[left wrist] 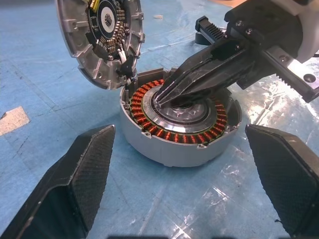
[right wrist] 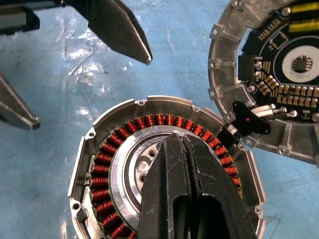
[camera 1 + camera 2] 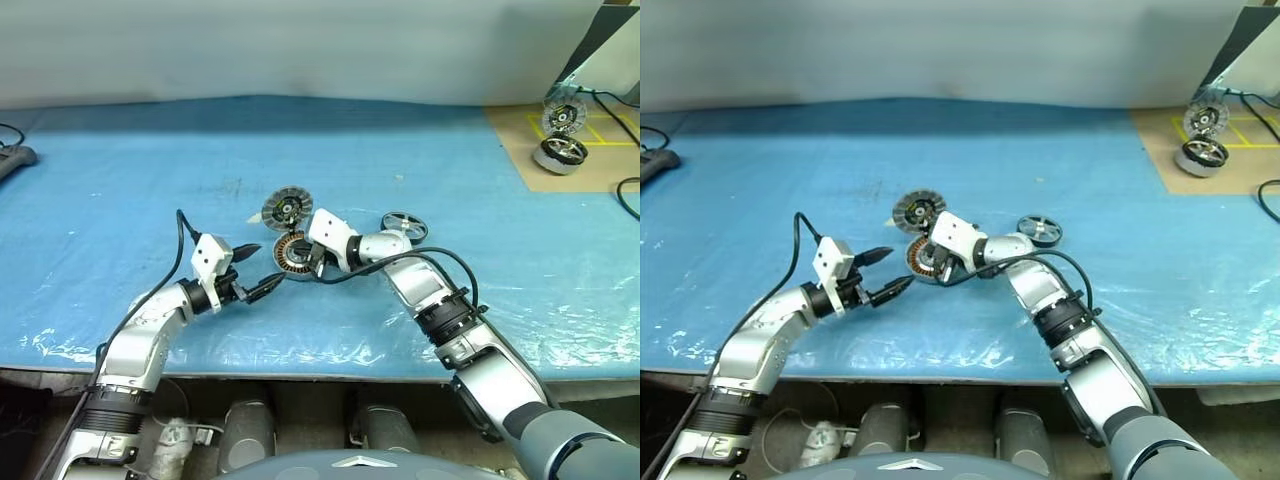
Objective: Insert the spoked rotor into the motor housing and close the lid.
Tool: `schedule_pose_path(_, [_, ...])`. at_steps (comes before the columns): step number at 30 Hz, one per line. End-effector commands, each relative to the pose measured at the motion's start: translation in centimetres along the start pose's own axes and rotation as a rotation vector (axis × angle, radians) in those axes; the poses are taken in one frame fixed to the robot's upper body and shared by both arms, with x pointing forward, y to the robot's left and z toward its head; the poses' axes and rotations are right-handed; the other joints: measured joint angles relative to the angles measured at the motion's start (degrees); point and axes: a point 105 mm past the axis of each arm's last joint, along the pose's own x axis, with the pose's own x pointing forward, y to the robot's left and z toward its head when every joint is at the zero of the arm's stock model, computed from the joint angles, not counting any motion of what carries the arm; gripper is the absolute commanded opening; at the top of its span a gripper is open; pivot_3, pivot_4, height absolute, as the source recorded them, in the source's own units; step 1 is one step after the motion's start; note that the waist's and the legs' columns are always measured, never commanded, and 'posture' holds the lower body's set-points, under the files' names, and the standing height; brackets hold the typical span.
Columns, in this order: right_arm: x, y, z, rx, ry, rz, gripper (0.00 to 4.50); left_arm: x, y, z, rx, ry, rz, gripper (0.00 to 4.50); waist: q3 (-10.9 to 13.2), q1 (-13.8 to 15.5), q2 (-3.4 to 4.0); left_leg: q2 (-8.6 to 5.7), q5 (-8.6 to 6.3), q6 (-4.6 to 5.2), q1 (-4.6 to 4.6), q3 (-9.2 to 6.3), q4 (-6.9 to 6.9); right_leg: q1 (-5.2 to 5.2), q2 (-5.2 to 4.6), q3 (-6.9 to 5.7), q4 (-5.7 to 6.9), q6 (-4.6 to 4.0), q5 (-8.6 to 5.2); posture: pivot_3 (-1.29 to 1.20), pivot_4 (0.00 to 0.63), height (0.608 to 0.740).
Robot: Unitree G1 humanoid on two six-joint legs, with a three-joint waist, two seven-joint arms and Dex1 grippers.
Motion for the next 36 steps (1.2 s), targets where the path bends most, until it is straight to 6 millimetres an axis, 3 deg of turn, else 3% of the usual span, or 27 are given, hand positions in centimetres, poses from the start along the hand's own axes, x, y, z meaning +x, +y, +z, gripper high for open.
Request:
schedule_pose_path(1, [0.3,2.9,-4.3,0.034,0.141,0.099,0.03,0.0,-0.2,0.8,0.034,-0.021,-0.005,4.50,-0.01,0.04,-0.01,0.00,0.00,0.00,0.03,0.00,0.00,0.03,0.00,0.01,-0.01,0.01,0.00,0.00,0.150,0.740])
schedule_pose_path(3, [0.0,2.2,-3.7,0.029,0.087,0.072,0.03,0.0,-0.2,0.9,0.034,-0.019,-0.006,4.50,-0.01,0.07,-0.01,-0.01,0.00,0.00,0.07,0.00,-0.01,0.08,0.00,0.01,-0.05,0.01,0.00,0.00,0.150,0.740])
schedule_pose_path(7, [-0.6,0.5,-0.8,0.209,-0.098,0.015,0.03,0.0,-0.3,0.9,0.034,-0.014,-0.013,4.50,-0.01,0.08,-0.01,-0.02,0.00,0.00,0.00,0.00,-0.17,0.04,0.00,0.01,-0.18,0.00,0.00,0.00,0.150,0.740])
schedule_pose_path(14, [-1.2,0.8,0.8,0.390,-0.182,0.086,0.03,0.4,-0.2,1.3,0.041,-0.015,-0.024,4.50,-0.01,0.07,0.00,-0.01,0.01,0.02,-0.35,0.00,-0.19,-0.29,0.01,-0.05,-0.22,-0.01,0.01,0.00,0.150,0.740])
schedule_pose_path(20, [-0.7,1.0,-0.2,0.358,-0.108,0.070,0.03,0.5,-0.2,1.1,0.041,-0.010,-0.029,4.50,-0.01,-0.04,0.00,-0.01,0.01,0.01,-0.33,0.00,-0.19,-0.30,0.01,-0.04,-0.18,-0.02,0.01,0.00,0.150,0.740])
schedule_pose_path(25, [-0.4,-0.2,-1.5,0.375,-0.055,-0.021,0.03,0.6,-0.1,1.0,0.042,-0.007,-0.028,4.50,-0.01,-0.06,0.00,-0.01,0.02,-0.01,-0.24,0.00,-0.19,-0.27,0.01,-0.02,-0.13,-0.02,0.01,0.00,0.150,0.740])
schedule_pose_path(29, [0.0,-1.4,-0.8,0.498,-0.052,-0.072,0.03,0.5,-0.1,0.9,0.043,-0.004,-0.028,4.50,-0.01,0.03,0.00,-0.03,0.03,-0.02,-0.25,0.00,-0.19,-0.27,0.01,-0.01,-0.11,-0.02,0.01,0.00,0.150,0.740])
schedule_pose_path(30, [-0.2,-1.0,0.4,0.500,-0.094,-0.027,0.03,0.4,-0.1,0.8,0.040,-0.005,-0.027,4.50,-0.01,0.06,0.00,-0.03,0.03,-0.02,-0.25,0.00,-0.19,-0.26,0.01,-0.02,-0.12,-0.02,0.01,0.00,0.150,0.740])
schedule_pose_path(33, [-0.6,0.1,2.4,0.404,-0.132,0.061,0.03,0.2,-0.1,0.4,0.035,-0.002,-0.027,4.50,0.00,0.20,0.00,-0.03,0.03,-0.03,-0.36,0.00,-0.21,-0.32,0.00,-0.03,-0.19,-0.02,0.01,0.00,0.150,0.740])
schedule_pose_path(36, [-0.9,0.6,3.0,0.360,-0.147,0.092,0.03,0.2,0.0,0.3,0.035,-0.003,-0.030,4.50,0.00,0.21,0.00,-0.03,0.03,-0.03,-0.45,0.00,-0.27,-0.40,0.01,-0.05,-0.25,-0.01,0.01,0.00,0.150,0.740])
